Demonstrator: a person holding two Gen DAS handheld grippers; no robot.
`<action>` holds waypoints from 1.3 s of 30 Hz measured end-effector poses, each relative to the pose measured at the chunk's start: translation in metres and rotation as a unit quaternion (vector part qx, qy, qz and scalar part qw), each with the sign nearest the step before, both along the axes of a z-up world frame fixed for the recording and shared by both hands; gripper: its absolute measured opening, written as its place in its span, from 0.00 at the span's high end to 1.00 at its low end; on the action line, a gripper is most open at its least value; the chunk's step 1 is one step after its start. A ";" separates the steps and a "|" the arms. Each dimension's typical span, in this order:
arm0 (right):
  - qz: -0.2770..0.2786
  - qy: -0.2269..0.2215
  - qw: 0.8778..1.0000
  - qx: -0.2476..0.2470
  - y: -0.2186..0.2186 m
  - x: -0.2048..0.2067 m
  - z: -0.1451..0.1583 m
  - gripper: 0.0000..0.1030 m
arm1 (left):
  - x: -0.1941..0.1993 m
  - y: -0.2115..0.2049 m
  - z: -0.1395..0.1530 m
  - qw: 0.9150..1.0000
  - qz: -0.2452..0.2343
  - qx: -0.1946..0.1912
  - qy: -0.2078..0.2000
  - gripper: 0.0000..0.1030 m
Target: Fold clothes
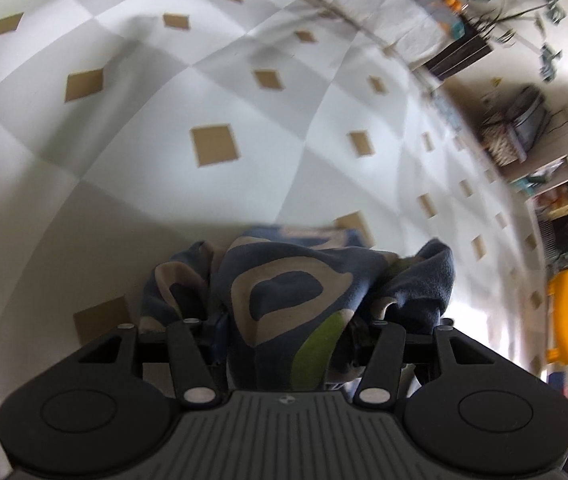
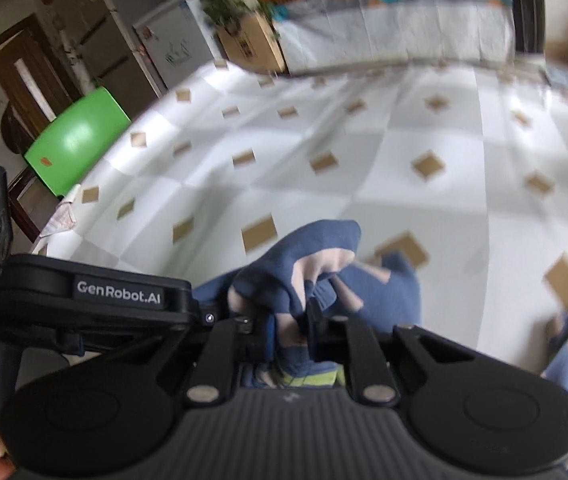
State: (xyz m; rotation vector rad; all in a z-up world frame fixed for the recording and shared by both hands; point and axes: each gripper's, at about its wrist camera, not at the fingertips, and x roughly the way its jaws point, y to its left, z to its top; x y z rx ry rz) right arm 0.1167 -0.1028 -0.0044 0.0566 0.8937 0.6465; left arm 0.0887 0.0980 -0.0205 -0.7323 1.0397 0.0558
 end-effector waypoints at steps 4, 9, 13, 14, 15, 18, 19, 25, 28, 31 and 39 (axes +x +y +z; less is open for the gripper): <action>0.004 -0.041 0.999 0.007 -0.004 -0.002 0.021 0.88 | 0.000 0.000 0.015 0.999 -0.003 -0.017 -0.033 0.51; 0.007 -0.077 0.997 0.018 -0.013 -0.005 0.042 0.87 | -0.002 -0.004 0.032 0.998 -0.022 -0.014 -0.057 0.51; 0.032 -0.080 0.996 0.021 -0.015 -0.009 0.044 0.87 | -0.006 -0.007 0.037 0.998 -0.037 0.031 -0.038 0.49; 0.041 -0.074 0.996 0.017 -0.012 -0.011 0.041 0.87 | -0.007 -0.006 0.035 0.998 -0.037 0.043 -0.024 0.48; 0.052 -0.068 0.996 0.013 -0.008 -0.013 0.037 0.87 | -0.008 -0.005 0.031 0.998 -0.035 0.054 -0.007 0.48; 0.103 -0.055 0.993 -0.009 0.008 -0.027 0.025 0.87 | -0.013 0.006 0.020 0.997 -0.016 0.063 0.030 0.48; 0.119 -0.050 0.992 -0.014 0.014 -0.032 0.020 0.86 | -0.015 0.010 0.020 0.998 -0.009 0.062 0.033 0.49; 0.192 -0.012 0.980 -0.046 0.038 -0.058 -0.007 0.83 | -0.020 0.019 0.032 0.997 0.013 0.081 -0.010 0.29; 0.213 -0.005 0.975 -0.057 0.043 -0.069 -0.015 0.82 | -0.015 0.012 0.029 0.996 0.004 0.085 -0.017 0.28; 0.215 0.006 0.975 -0.055 0.040 -0.073 -0.020 0.82 | -0.008 0.000 0.021 0.996 -0.016 0.091 -0.006 0.28; 0.211 0.024 0.976 -0.042 0.027 -0.076 -0.020 0.81 | 0.006 -0.031 0.001 0.987 -0.073 0.143 0.016 0.25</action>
